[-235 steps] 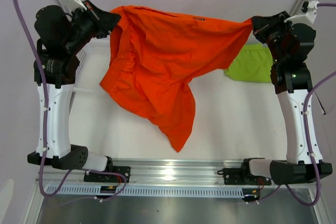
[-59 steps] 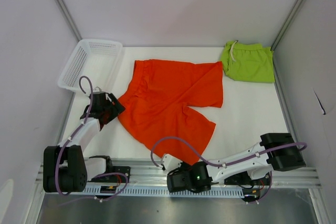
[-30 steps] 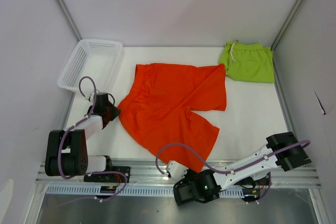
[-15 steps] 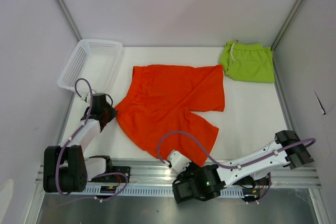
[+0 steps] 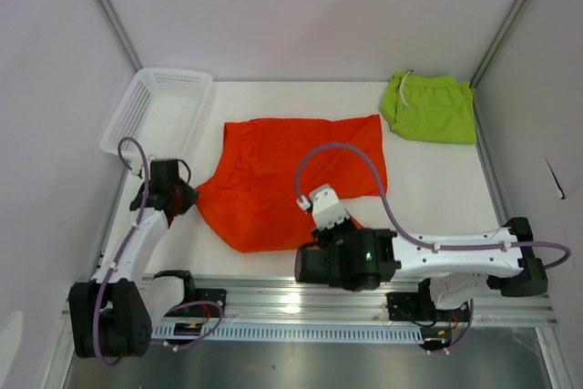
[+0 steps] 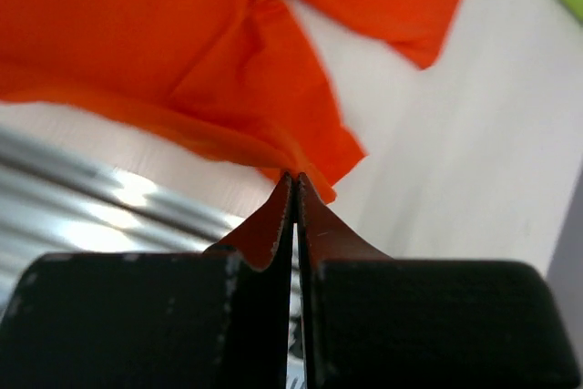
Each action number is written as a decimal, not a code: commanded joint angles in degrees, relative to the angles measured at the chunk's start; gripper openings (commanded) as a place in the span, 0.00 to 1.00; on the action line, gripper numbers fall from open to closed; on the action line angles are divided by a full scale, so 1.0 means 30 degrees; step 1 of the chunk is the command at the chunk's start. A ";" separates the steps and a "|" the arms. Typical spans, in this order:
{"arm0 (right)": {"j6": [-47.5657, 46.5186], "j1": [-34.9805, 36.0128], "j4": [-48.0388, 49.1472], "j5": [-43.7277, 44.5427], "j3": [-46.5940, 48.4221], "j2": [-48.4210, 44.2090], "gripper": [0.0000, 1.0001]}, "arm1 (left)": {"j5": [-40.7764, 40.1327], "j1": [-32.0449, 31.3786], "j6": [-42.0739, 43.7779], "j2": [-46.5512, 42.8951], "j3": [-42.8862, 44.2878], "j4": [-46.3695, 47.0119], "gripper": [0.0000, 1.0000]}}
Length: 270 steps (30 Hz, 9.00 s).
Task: Fold and stack the shorts
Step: Fold the shorts
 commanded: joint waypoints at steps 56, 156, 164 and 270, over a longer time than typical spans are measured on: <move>-1.6732 -2.8488 1.9426 -1.8749 0.7608 1.0783 0.00 | 0.3828 0.0059 -0.9251 1.9044 2.0990 0.1271 0.00; -1.5619 -1.5364 1.5356 -1.9306 -0.3853 0.1612 0.88 | 0.2615 -0.1992 -0.1696 0.0291 0.1246 0.6162 0.99; -1.3689 -1.2526 1.3188 -1.8490 0.2564 0.6856 0.96 | 0.8220 -0.1992 0.0591 0.2902 0.0134 0.9822 0.99; -0.5248 -0.7425 1.2777 -0.6449 0.6291 1.5033 0.68 | 1.3175 0.0967 0.0533 0.5539 -0.3062 1.3812 0.99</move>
